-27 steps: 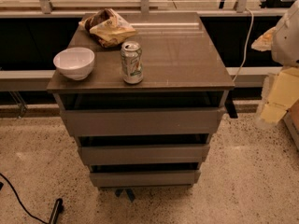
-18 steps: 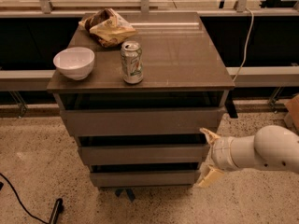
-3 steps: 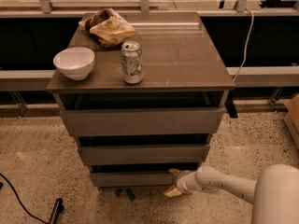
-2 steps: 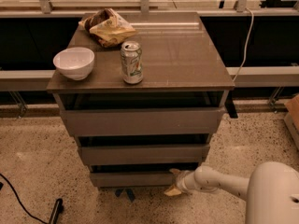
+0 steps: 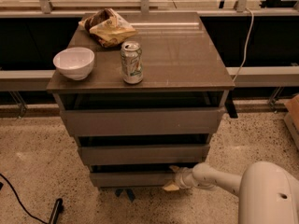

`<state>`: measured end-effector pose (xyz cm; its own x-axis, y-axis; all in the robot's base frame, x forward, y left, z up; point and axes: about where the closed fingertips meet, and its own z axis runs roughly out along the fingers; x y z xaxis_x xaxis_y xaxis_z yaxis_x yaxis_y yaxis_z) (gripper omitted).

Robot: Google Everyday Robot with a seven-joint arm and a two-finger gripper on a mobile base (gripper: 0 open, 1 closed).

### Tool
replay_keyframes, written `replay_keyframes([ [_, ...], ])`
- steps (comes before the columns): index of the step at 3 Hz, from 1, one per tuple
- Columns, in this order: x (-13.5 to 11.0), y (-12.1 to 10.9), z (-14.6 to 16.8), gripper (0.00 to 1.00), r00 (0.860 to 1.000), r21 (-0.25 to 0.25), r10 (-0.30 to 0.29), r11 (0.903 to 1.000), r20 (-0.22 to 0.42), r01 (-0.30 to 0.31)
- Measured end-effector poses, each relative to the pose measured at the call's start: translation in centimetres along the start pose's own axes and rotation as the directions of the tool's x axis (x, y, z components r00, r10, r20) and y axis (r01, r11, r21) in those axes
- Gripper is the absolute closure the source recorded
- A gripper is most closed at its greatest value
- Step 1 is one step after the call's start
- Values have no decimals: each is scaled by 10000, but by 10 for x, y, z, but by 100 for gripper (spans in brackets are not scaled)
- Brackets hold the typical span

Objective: Open bottom drawer

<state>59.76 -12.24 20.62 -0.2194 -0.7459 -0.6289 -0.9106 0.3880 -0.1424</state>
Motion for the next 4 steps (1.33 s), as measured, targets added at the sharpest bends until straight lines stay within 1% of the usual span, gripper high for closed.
replay_keyframes([
  [1,-1,-3,10,34,10000,-180,48,9998,-19,-49],
  [2,-2,5,16,47,9998,-591,-194,9981,5,194],
  [3,2,40,8,61,9982,-1182,-454,9917,389,498],
  [4,7,56,3,62,9978,-1383,-425,9892,503,491],
])
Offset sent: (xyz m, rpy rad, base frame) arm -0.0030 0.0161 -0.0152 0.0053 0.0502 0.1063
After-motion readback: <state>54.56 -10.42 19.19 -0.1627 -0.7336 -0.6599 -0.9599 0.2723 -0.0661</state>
